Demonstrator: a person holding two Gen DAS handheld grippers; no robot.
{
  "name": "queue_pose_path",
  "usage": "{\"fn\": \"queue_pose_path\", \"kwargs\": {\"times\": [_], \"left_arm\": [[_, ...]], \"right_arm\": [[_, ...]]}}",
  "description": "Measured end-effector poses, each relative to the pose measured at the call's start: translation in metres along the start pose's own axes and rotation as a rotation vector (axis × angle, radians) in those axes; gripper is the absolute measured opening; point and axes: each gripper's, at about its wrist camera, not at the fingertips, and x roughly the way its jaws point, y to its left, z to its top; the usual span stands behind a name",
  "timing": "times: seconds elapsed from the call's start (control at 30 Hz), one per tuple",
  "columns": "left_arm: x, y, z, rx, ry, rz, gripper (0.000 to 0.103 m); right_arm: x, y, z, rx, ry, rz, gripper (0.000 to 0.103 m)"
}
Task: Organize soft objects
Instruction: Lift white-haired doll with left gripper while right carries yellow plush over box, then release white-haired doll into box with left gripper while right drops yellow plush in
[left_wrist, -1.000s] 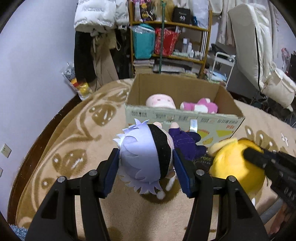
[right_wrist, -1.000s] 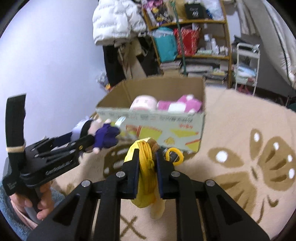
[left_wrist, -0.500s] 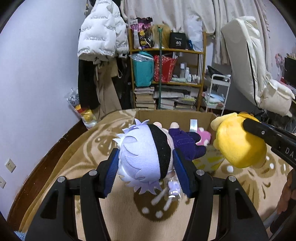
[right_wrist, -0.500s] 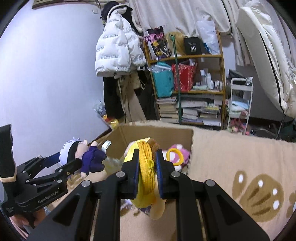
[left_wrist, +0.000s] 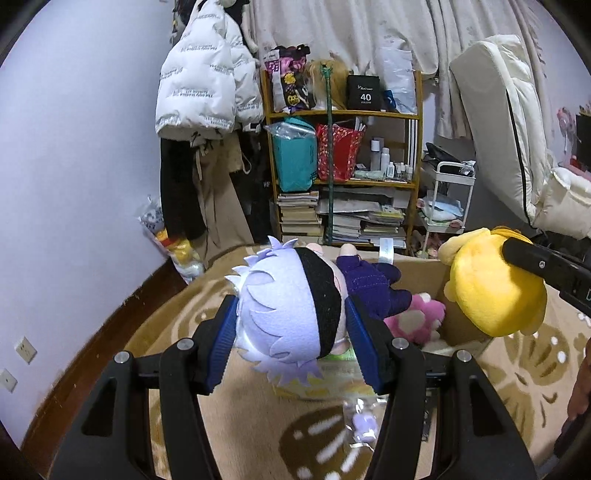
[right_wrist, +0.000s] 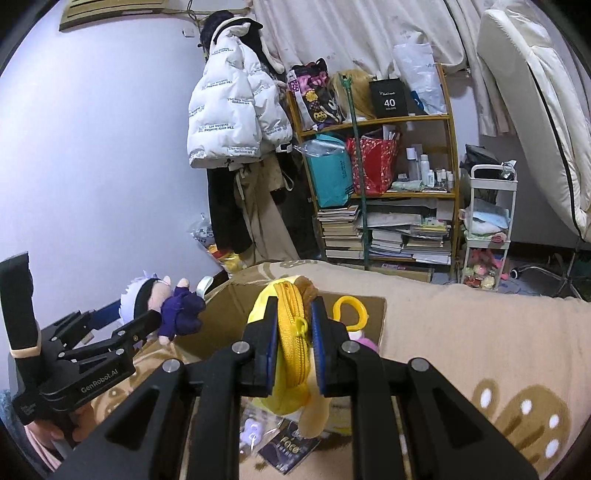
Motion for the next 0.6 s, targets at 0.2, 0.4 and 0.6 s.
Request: {"fn": "queue_pose_path", "kwargs": {"times": [0.2,0.4,0.6], "left_arm": [[0.025,-0.003,-0.002,0.000,0.021,0.008,0.057],[0.041,-0.009,-0.009,0.015,0.052,0.001,0.058],[0.048,-0.012,-0.014,0.029,0.077,0.006,0.059]], "right_arm": [[0.024,-0.006,0.003,-0.001,0.042,0.004,0.017],[0.050,-0.010,-0.009,0.022,0.110,0.042,0.018],[0.061,-0.015,-0.018,0.058,0.156,0.032,0.022]]}}
